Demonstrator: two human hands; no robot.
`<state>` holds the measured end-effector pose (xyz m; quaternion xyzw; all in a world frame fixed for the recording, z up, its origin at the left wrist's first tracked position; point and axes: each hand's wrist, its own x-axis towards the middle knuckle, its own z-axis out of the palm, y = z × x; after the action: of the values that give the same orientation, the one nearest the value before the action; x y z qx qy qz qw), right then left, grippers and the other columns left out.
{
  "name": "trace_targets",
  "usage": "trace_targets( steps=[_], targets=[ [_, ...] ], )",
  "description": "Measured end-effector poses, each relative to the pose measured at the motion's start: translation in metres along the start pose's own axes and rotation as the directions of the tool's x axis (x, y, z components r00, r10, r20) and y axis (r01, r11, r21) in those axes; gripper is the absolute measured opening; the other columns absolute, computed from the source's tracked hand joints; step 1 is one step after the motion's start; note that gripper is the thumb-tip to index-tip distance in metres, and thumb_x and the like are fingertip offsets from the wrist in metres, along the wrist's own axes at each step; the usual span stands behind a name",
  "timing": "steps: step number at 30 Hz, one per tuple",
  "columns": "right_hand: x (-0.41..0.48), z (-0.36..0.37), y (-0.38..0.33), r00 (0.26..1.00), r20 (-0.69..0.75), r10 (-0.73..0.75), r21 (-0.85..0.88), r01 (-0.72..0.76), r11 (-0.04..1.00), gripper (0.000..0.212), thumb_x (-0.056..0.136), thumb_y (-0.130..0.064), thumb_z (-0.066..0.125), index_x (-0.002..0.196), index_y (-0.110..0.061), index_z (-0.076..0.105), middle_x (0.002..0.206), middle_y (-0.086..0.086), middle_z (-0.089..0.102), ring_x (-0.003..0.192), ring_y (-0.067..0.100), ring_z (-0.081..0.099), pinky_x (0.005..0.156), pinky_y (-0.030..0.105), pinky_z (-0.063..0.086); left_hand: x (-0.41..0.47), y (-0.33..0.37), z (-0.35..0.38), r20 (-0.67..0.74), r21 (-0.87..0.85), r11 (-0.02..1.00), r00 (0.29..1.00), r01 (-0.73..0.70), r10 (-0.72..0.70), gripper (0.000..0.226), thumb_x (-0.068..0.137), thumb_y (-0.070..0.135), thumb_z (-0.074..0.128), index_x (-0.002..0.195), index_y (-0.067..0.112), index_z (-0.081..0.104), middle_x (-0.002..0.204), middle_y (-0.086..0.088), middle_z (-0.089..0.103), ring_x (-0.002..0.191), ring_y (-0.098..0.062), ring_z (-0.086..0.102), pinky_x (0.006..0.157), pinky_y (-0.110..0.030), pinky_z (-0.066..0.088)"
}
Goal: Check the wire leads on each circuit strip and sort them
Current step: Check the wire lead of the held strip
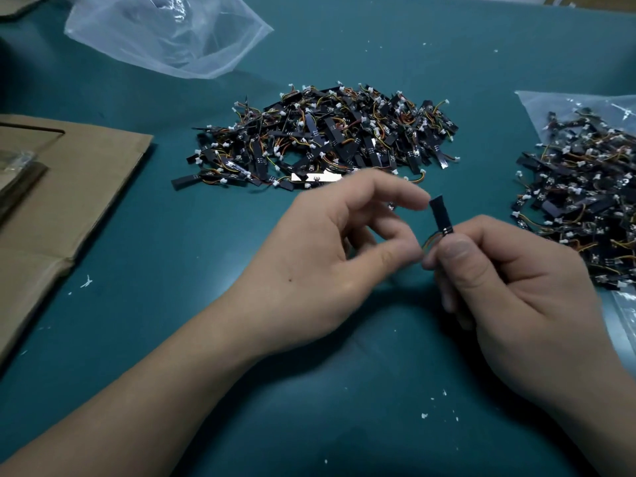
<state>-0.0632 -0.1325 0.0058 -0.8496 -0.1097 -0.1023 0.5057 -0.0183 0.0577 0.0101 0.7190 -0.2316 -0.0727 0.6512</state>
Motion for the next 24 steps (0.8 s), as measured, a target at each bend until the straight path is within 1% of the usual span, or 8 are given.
trace_targets(
  steps=[3,4,6,8,11,16,20,24],
  targets=[
    [0.0002,0.0002,-0.0014,0.999,0.044,-0.005,-0.068,0.008,0.998,0.031,0.101,-0.044,0.052,0.075,-0.029,0.060,0.058,-0.003,0.058,0.048,0.012,0.052,0.048,0.022,0.039,-0.0016,0.0018,-0.0025,0.075,0.129,0.992,0.997,-0.002,-0.007,0.015,0.093,0.009,0.072,0.107,0.016,0.072,0.086,0.012,0.070,0.070,-0.006,0.061,0.066,-0.020,0.049],
    [0.0000,0.0001,-0.0021,0.999,0.054,-0.006,-0.082,0.011,0.997,0.032,0.100,-0.044,0.052,0.073,-0.028,0.060,0.057,-0.001,0.057,0.048,0.013,0.051,0.048,0.025,0.039,-0.0017,0.0028,-0.0037,0.079,0.141,0.990,0.997,-0.016,0.005,0.010,0.093,0.013,0.071,0.102,0.015,0.073,0.087,0.013,0.070,0.072,-0.007,0.062,0.067,-0.025,0.050],
    [-0.0005,0.0003,-0.0038,0.998,0.070,-0.004,-0.087,0.010,0.996,0.032,0.098,-0.046,0.053,0.071,-0.028,0.060,0.056,0.002,0.055,0.047,0.015,0.049,0.048,0.032,0.040,-0.0013,0.0053,-0.0049,0.069,0.100,0.995,0.998,-0.007,0.000,0.012,0.094,0.021,0.066,0.096,0.013,0.074,0.091,0.006,0.070,0.081,-0.024,0.063,0.073,-0.045,0.052],
    [-0.0012,0.0002,-0.0051,0.997,0.081,0.002,-0.082,0.005,0.997,0.032,0.095,-0.047,0.055,0.072,-0.027,0.062,0.055,0.002,0.055,0.047,0.015,0.050,0.047,0.033,0.040,-0.0007,0.0067,-0.0046,0.053,0.077,0.997,0.998,0.024,-0.028,0.015,0.094,0.024,0.065,0.092,0.013,0.074,0.085,0.005,0.070,0.079,-0.031,0.062,0.071,-0.051,0.051],
    [-0.0018,-0.0009,-0.0066,0.995,0.100,0.000,-0.066,0.007,0.998,0.030,0.093,-0.046,0.056,0.072,-0.026,0.063,0.055,0.001,0.055,0.047,0.017,0.050,0.046,0.035,0.040,-0.0013,0.0059,-0.0036,0.060,0.102,0.994,0.997,0.045,-0.051,0.014,0.093,0.025,0.067,0.086,0.014,0.072,0.079,0.004,0.070,0.072,-0.028,0.062,0.067,-0.048,0.052],
    [-0.0011,-0.0023,-0.0068,0.992,0.127,-0.025,-0.054,0.032,0.998,0.025,0.092,-0.041,0.057,0.070,-0.030,0.060,0.054,0.000,0.052,0.046,0.012,0.045,0.046,0.028,0.038,-0.0013,0.0051,-0.0058,0.090,0.049,0.997,0.994,0.060,-0.064,0.015,0.091,0.024,0.067,0.080,0.014,0.068,0.080,-0.007,0.071,0.073,-0.030,0.062,0.069,-0.051,0.052],
    [-0.0012,-0.0026,-0.0075,0.993,0.117,-0.030,-0.048,0.035,0.998,0.026,0.090,-0.038,0.058,0.064,-0.036,0.059,0.051,0.000,0.051,0.045,0.015,0.045,0.045,0.030,0.037,-0.0032,0.0050,-0.0026,0.085,0.052,0.995,0.992,0.089,-0.093,0.013,0.092,0.026,0.068,0.084,0.017,0.071,0.073,0.002,0.070,0.070,-0.031,0.064,0.065,-0.049,0.054],
    [-0.0012,-0.0025,-0.0066,0.993,0.118,-0.008,-0.053,0.014,0.998,0.027,0.089,-0.040,0.057,0.066,-0.027,0.061,0.050,0.005,0.050,0.044,0.022,0.046,0.045,0.039,0.037,-0.0022,0.0042,-0.0027,0.072,0.081,0.993,0.993,0.088,-0.094,0.011,0.092,0.028,0.068,0.086,0.020,0.071,0.072,0.006,0.070,0.068,-0.018,0.064,0.065,-0.041,0.055]
  ],
)
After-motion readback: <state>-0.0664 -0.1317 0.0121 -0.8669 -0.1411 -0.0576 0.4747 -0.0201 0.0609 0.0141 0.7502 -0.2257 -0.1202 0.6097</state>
